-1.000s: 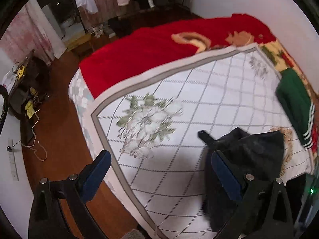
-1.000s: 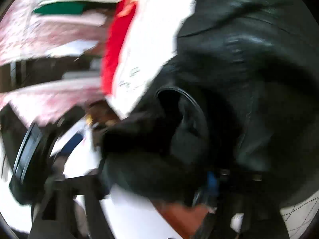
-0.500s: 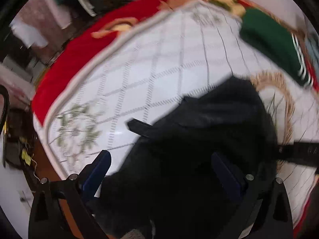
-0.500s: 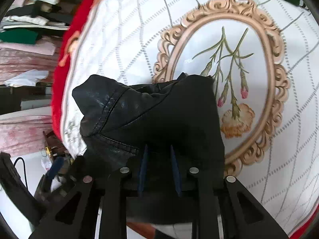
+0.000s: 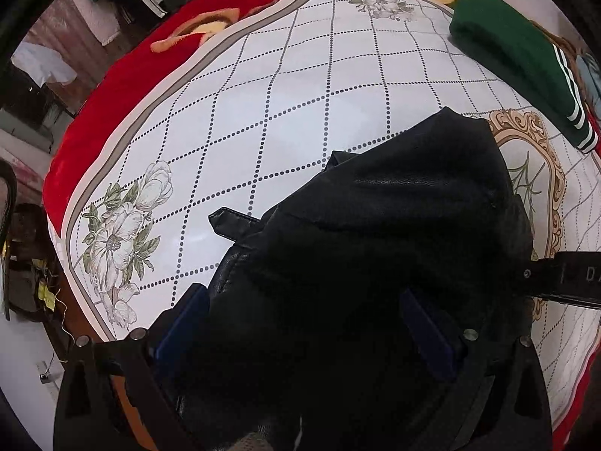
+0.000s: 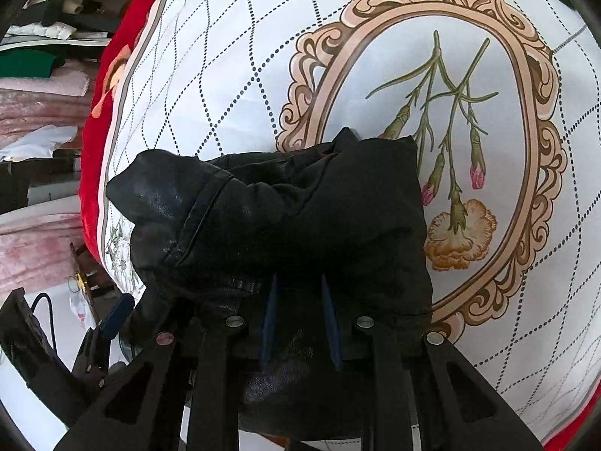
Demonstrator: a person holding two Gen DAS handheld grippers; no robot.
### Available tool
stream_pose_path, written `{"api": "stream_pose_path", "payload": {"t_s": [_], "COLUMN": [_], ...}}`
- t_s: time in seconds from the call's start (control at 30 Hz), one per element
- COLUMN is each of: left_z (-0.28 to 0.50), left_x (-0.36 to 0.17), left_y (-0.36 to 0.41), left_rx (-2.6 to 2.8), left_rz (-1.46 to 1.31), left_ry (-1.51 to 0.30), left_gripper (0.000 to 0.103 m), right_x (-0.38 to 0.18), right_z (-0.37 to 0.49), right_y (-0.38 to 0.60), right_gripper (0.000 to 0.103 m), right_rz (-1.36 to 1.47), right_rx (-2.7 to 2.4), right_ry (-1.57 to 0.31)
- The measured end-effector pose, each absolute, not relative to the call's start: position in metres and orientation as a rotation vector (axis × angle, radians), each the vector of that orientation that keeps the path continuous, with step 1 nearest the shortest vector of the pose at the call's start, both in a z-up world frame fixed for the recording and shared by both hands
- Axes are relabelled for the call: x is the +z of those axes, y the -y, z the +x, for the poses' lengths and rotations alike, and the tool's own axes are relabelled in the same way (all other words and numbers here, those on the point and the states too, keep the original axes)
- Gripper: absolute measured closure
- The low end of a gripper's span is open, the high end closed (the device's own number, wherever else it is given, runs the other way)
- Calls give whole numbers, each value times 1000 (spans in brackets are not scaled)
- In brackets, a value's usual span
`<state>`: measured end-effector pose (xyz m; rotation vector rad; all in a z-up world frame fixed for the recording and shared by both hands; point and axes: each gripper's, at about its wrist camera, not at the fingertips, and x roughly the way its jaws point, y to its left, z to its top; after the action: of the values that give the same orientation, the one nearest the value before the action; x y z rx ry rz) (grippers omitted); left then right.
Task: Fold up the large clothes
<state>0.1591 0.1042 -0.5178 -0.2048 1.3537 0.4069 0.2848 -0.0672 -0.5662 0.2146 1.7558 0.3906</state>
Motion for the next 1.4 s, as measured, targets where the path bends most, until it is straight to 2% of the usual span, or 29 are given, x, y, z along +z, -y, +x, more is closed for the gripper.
{"api": "stream_pose_path", "payload": {"t_s": [0.33,0.47,0.63,0.9,1.03,1.1,1.17,1.2,1.27,1.4], "left_z": [163,161,173,206,208,197,179,169,150,129], "left_x": [-533,-511,-491,-554,-547,-528,-507,-501,-501,-541], "left_y": [-109,-108,-107,-138,-147,-143,-137,-135,-131,-140], "left_rx": [429,413,408,409,355,341,363,380,430,500], "left_rz": [-203,-233,-234,-344,-389,-384,-349,-321,-260,-245], "left_ry": [-1383,-1357,-1296,-1355,-1375,-1361,-1328,-1318,-1320,-1416], "left_gripper": [0,0,0,0,0,0,0,0,0,0], "right_x": [-590,-565,-527,-593,-590,-579,-567,-565,-572,-630], "right_z": [295,301,309,330,340,339,333,329,319,298], "right_y": [54,59,77,43,39,56,84,99,122,137], "right_gripper": [80,77,77,78,76,58,14,9,9,9], "right_rz": [205,226,274,142,137,265,421,422,419,561], "right_rx": [370,397,398,307,346,442,541,533,543,658], "right_ry": [-1780,-1817,-1709,-1775,-1828,-1827,-1787,-1766,-1739,-1815]}}
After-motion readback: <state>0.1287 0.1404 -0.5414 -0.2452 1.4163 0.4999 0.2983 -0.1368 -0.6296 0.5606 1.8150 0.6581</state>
